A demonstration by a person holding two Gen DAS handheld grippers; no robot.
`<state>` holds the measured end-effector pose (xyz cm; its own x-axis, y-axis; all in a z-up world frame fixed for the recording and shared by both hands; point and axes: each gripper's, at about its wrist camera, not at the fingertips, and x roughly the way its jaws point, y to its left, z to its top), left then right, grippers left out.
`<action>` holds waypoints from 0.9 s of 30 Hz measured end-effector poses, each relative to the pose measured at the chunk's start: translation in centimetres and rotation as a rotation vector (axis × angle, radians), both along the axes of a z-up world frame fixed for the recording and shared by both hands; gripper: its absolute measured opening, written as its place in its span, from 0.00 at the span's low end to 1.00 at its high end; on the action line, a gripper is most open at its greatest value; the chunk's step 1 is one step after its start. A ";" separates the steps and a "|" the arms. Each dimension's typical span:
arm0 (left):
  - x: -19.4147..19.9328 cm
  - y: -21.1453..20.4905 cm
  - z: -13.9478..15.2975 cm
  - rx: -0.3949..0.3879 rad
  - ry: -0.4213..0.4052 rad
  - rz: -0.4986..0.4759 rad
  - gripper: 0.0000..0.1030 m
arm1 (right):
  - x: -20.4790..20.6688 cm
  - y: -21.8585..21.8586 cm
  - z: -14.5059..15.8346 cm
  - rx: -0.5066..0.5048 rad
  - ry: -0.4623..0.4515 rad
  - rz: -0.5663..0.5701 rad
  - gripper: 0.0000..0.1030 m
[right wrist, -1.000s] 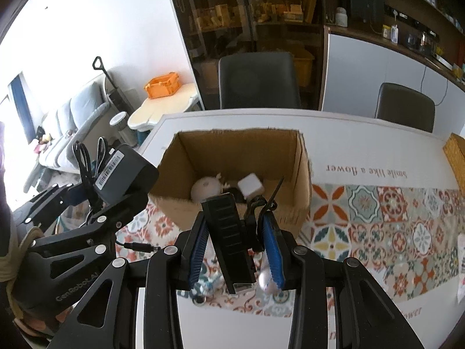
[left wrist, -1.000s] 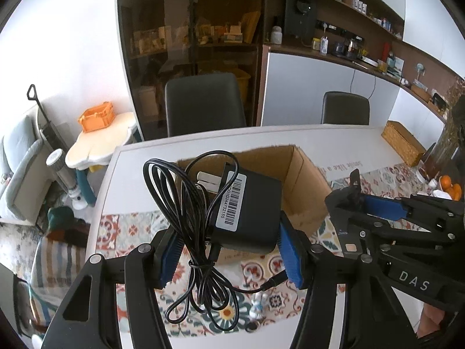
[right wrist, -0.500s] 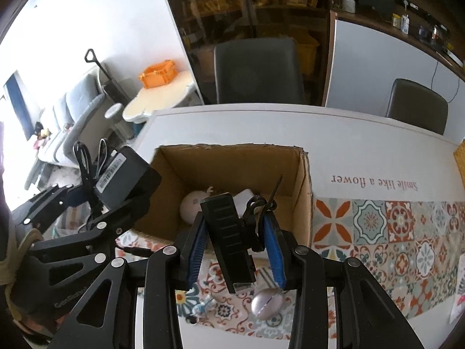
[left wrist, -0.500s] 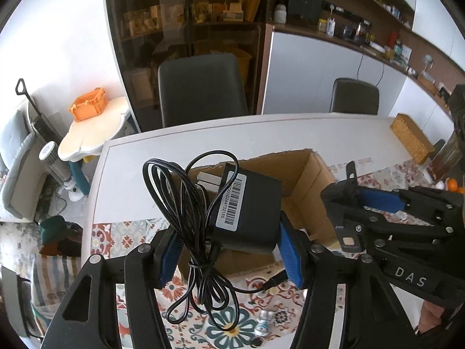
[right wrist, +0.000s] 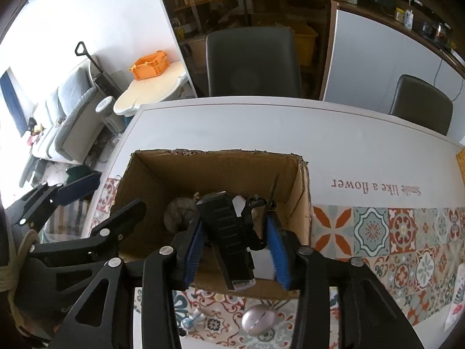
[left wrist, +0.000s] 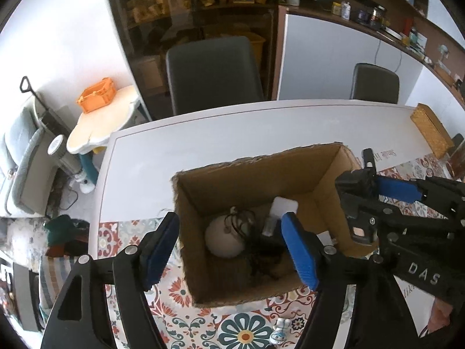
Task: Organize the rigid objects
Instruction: 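Open the left gripper over the box while the right gripper releases the hub inside, then move both grippers back toward the silver egg device and figure keychain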
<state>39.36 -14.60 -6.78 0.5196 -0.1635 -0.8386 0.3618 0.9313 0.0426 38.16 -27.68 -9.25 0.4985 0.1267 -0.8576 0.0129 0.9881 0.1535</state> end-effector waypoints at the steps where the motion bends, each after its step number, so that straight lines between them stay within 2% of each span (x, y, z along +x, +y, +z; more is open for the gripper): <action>1: -0.1 0.4 0.0 0.001 -0.006 0.011 0.72 | 0.1 0.0 -0.1 0.004 0.000 -0.002 0.52; 4: -0.5 1.3 0.2 -0.007 -0.012 0.036 0.80 | 0.0 -0.3 -0.1 0.000 -0.009 -0.020 0.62; 18: -6.4 3.0 2.1 0.016 -0.137 0.071 0.94 | -6.0 -0.2 1.0 -0.010 -0.080 -0.069 0.63; 20: -7.4 3.1 2.2 0.015 -0.152 0.076 1.00 | -7.1 -0.3 1.1 -0.001 -0.093 -0.078 0.63; 27: -10.2 3.4 1.5 -0.009 -0.142 0.064 1.00 | -10.8 -0.9 0.5 0.018 -0.115 -0.114 0.63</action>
